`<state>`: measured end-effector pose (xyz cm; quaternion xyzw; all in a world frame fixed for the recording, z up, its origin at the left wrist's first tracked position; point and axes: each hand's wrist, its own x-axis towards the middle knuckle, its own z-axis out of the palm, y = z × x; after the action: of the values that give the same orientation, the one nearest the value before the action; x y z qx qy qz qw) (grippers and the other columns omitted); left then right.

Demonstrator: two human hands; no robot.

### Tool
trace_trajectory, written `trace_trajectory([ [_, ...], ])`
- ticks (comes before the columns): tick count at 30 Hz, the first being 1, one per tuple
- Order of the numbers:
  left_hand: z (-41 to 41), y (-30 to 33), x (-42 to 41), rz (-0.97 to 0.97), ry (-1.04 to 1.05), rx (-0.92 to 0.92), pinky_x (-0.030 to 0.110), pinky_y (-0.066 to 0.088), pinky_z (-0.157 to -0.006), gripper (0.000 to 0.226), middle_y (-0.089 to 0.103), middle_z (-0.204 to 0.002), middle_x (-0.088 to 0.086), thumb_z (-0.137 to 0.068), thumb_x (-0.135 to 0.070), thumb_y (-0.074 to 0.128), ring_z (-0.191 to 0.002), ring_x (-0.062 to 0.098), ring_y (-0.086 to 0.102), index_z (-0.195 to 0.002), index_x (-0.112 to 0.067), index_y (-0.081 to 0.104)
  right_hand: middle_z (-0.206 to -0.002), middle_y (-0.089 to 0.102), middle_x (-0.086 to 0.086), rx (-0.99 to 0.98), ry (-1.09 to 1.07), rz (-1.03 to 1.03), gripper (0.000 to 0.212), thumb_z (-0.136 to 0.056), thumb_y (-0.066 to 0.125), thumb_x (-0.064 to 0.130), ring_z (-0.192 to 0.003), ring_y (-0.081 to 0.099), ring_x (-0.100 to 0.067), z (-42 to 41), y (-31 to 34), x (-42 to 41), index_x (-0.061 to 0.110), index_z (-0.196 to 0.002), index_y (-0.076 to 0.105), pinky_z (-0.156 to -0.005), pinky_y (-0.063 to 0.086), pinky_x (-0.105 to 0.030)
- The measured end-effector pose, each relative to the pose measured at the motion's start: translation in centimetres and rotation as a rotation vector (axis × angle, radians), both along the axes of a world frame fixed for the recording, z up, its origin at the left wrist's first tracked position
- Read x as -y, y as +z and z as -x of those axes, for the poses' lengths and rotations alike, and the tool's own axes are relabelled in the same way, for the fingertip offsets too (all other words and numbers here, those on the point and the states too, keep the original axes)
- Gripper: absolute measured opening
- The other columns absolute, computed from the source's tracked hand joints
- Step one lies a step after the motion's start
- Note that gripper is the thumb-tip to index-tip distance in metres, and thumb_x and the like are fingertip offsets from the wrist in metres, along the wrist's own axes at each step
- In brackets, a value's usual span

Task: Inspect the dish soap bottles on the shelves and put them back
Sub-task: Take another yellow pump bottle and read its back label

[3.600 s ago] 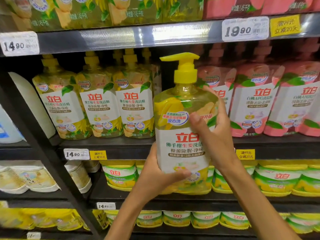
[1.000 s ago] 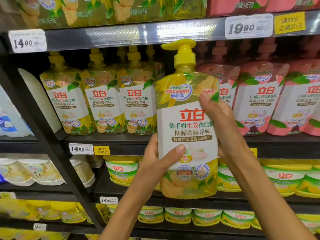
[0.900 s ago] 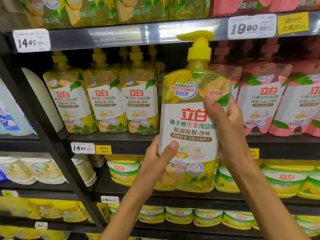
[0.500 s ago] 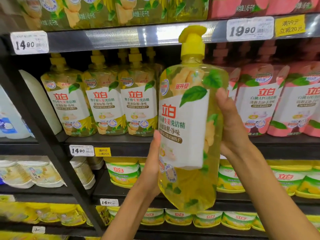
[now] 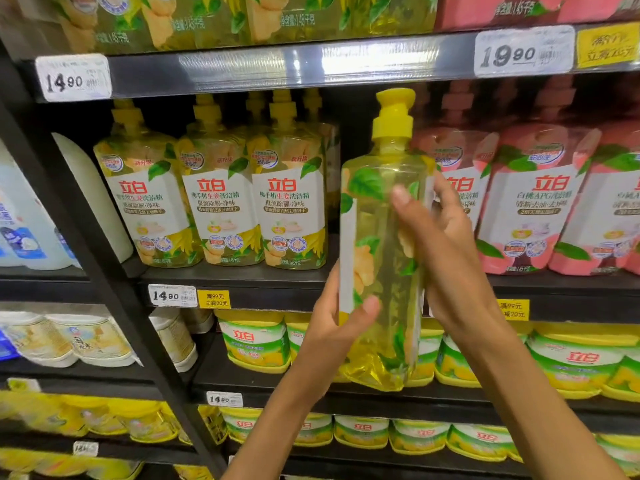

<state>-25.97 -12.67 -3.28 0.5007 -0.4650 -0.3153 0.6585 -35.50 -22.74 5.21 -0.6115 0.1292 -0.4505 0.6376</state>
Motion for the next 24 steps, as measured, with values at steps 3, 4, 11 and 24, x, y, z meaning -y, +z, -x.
trace_trajectory([
  [3, -0.5, -0.7, -0.1, -0.053, -0.064, -0.321, 0.032, 0.052, -0.095, 0.093, 0.067, -0.121, -0.013, -0.040, -0.072, 0.081, -0.116, 0.009, 0.061, -0.124, -0.041, 0.055, -0.134, 0.060, 0.004, 0.000, 0.090, 0.023, 0.085, -0.072, 0.069, 0.054, -0.113, 0.064, -0.007, 0.8, 0.1, 1.4, 0.024, -0.145, 0.038, -0.084, 0.054, -0.021],
  [4, -0.5, -0.8, -0.1, -0.052, -0.090, -0.400, 0.036, 0.054, -0.092, 0.097, 0.068, -0.121, -0.005, -0.039, -0.070, 0.083, -0.115, 0.016, 0.062, -0.125, -0.033, 0.057, -0.129, 0.064, 0.005, 0.003, 0.078, 0.017, 0.078, -0.075, 0.068, 0.050, -0.110, 0.065, -0.005, 0.8, 0.1, 1.8, 0.023, -0.142, 0.042, -0.080, 0.053, -0.017],
  [11, -0.6, -0.2, -0.3, 0.015, -0.201, -0.338, 0.028, 0.052, -0.091, 0.049, 0.068, -0.121, -0.005, -0.077, -0.060, 0.065, -0.116, 0.014, 0.061, -0.117, -0.032, 0.068, -0.088, 0.076, -0.001, -0.036, 0.200, -0.122, 0.090, -0.064, 0.076, 0.057, -0.081, 0.074, -0.015, 0.1, 0.1, 2.2, 0.000, -0.129, 0.052, -0.063, 0.056, -0.024],
  [24, -1.6, 1.5, 1.2, 0.059, 0.171, 0.200, 0.023, 0.056, -0.079, 0.089, 0.071, -0.111, 0.007, -0.050, -0.008, 0.089, -0.103, 0.016, 0.069, -0.128, 0.002, 0.046, -0.132, 0.057, 0.016, 0.127, 0.064, 0.520, 0.094, -0.060, 0.083, 0.053, -0.124, 0.055, -0.008, 1.6, -0.1, 0.8, 0.026, -0.139, 0.040, -0.096, 0.046, -0.018],
])
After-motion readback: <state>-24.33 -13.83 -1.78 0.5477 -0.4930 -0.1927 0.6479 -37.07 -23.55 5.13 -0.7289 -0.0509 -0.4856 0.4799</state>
